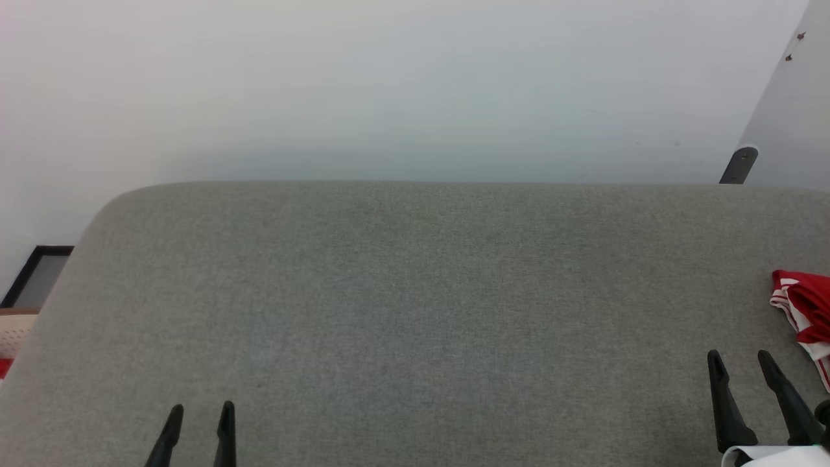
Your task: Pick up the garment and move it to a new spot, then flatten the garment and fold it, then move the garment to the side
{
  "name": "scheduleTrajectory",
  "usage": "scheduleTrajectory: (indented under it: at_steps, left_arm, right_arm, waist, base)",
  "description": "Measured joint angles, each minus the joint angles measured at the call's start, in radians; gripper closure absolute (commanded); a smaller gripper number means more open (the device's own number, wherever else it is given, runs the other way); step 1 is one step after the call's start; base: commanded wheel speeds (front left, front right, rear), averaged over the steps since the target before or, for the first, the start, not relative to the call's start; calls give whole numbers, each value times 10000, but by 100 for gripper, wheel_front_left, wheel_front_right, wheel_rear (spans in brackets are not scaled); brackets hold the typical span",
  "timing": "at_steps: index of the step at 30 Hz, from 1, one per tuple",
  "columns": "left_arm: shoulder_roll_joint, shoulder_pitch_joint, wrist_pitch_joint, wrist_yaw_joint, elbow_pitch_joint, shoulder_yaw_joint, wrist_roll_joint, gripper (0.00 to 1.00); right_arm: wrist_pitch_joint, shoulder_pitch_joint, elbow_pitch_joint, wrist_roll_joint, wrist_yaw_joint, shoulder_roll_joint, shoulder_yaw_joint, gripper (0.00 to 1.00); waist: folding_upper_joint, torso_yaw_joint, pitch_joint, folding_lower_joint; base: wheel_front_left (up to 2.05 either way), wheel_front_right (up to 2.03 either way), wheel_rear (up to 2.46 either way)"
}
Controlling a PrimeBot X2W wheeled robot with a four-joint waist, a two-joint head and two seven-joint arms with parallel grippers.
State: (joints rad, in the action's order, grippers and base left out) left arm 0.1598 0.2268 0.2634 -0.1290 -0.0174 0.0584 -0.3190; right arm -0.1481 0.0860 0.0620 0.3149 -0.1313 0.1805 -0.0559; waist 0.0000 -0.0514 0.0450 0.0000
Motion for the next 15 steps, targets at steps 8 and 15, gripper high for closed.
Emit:
scheduleTrajectory:
  at_steps: [8,15]
  left_arm:
    - [-77,50,-6,0,-56,65,88,100]
    - [-309,75,-128,2,-577,-8,-318,100]
  right_arm:
    - [6,47,94,0,0,-92,36,100]
    - [148,231,646,372,0,-316,38,100]
  waist:
    - [0,54,-4,0]
    - [0,69,-17,0]
  base:
    - [0,0,0]
    - [0,0,0]
